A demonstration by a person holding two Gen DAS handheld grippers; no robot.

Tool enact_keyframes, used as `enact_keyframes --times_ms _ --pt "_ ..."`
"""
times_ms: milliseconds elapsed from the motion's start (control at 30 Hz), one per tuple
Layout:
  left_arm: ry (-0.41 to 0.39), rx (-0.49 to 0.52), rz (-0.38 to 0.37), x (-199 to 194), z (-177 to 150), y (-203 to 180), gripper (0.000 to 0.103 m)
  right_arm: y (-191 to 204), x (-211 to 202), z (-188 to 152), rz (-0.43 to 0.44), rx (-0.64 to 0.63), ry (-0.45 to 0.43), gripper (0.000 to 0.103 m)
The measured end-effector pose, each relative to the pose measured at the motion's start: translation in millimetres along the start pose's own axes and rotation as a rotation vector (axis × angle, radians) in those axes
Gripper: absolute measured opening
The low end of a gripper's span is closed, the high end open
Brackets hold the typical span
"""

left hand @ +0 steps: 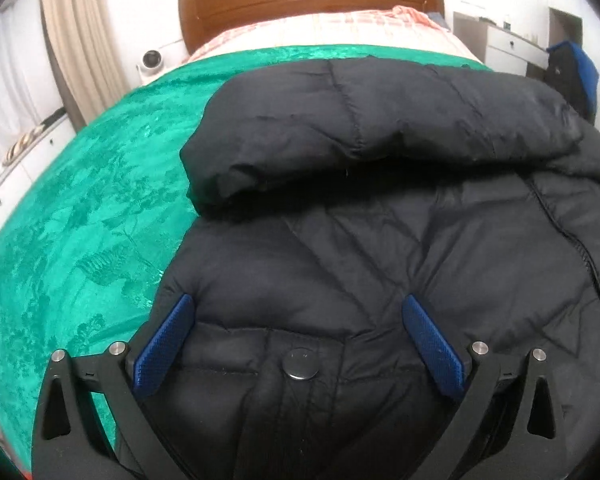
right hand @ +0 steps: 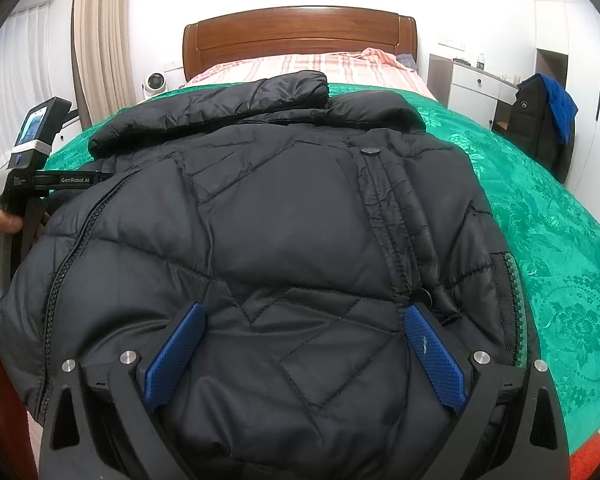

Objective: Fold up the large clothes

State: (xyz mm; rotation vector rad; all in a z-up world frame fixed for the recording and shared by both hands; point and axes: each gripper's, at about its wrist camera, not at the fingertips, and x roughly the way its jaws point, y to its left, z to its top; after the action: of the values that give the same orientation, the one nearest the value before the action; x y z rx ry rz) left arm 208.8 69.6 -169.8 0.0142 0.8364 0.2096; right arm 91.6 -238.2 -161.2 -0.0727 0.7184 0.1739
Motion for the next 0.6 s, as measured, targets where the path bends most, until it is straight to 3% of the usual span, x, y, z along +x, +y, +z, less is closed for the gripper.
enact_keyframes --times_ms 600 --pt "0.004 -0.004 -0.004 2.7 2.5 1.6 0.103 1.7 2.4 0.8 0.000 0.000 -0.001 0.101"
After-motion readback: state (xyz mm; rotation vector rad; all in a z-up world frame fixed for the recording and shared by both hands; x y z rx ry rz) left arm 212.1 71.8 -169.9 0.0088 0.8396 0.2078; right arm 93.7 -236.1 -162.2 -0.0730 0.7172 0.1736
